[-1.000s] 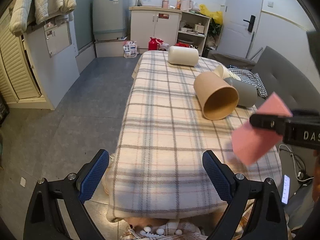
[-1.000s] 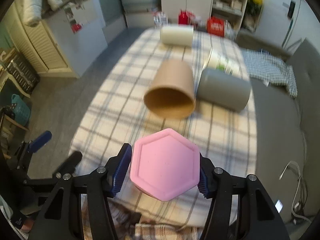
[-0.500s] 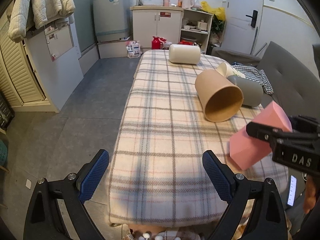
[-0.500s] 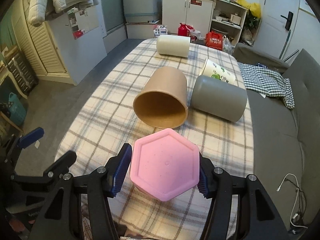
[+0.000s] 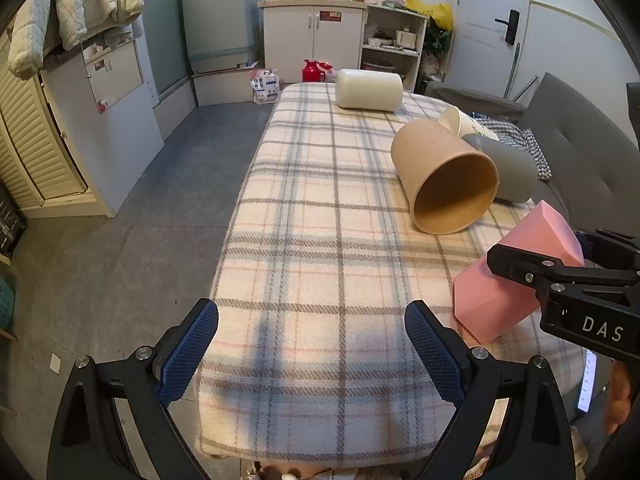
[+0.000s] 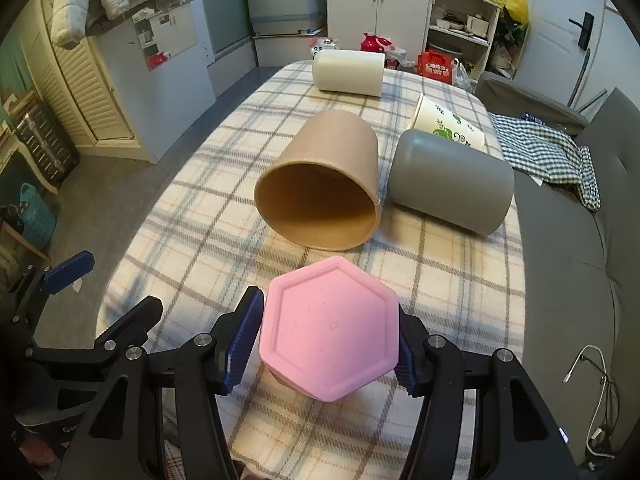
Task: Flip cup upside down
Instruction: 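Rotate the held pink cup with the right gripper until its rim faces down, then lower the pink cup rim-down onto the table and open the right gripper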
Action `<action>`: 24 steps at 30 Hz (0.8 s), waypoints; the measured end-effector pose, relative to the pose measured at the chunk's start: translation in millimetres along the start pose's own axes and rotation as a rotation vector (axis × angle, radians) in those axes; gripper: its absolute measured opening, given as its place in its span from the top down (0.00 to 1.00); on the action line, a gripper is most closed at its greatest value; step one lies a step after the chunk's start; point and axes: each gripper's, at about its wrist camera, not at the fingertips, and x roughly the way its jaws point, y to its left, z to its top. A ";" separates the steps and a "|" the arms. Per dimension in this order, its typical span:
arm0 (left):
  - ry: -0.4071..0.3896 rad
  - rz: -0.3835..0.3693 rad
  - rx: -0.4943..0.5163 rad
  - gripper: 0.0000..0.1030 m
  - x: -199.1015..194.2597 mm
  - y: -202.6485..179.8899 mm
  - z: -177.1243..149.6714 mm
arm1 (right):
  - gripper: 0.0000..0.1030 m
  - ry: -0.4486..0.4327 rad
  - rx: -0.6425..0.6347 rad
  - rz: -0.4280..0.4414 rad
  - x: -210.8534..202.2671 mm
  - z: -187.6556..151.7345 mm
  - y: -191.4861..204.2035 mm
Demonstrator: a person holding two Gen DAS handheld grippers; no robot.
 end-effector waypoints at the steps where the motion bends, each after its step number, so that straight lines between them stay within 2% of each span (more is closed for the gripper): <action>1: 0.002 0.000 -0.001 0.06 0.3 0.7 -0.3 | 0.43 0.000 -0.003 -0.001 0.2 0.1 0.5; 21: 0.005 0.003 -0.008 0.06 -2.7 3.7 -3.2 | 0.43 -0.009 0.005 0.008 -1.0 0.1 0.9; 24: 0.002 0.008 -0.003 0.06 -5.8 3.5 -2.6 | 0.35 -0.024 0.015 0.010 -5.8 1.5 1.1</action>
